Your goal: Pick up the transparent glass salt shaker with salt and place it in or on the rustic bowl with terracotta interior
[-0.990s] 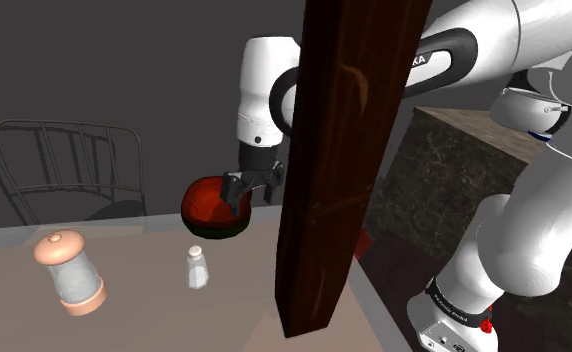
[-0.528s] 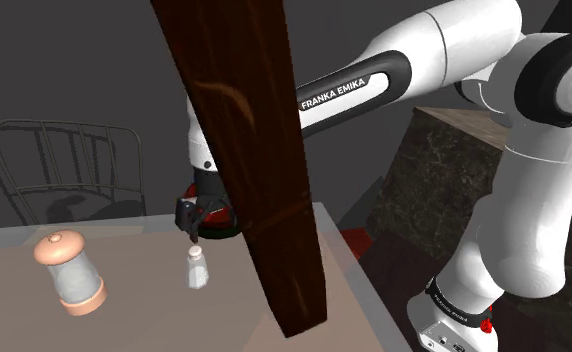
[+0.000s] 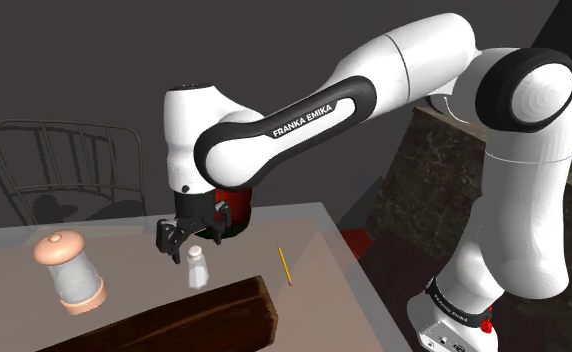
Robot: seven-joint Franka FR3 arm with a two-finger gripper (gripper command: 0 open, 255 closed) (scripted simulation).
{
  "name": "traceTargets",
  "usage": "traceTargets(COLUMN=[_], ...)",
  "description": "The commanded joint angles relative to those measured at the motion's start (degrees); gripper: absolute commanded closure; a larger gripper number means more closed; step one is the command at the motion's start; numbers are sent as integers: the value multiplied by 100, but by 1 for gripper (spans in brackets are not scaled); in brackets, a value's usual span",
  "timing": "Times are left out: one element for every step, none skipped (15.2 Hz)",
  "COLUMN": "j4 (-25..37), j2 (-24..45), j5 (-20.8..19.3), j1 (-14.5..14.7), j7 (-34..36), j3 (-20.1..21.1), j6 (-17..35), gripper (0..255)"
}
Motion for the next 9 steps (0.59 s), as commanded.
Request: traceTargets(j4=[-55,-105,-106,-105,-105,-105,-105,-105,-105], j2=[66,120,119,120,120,120,120,120,120], j5=[-26,-48,-47,-47,-48,-48,-48,-48,-48], j1=[22,38,38,38,38,38,38,38,38], j7=[21,34,34,34,34,34,34,34,34], j3=[-9,-17,-17,-17,-17,-17,-17,-17,-17], j6=[121,224,224,224,224,224,224,224,224], gripper=[0,0,0,0,0,0,0,0,0])
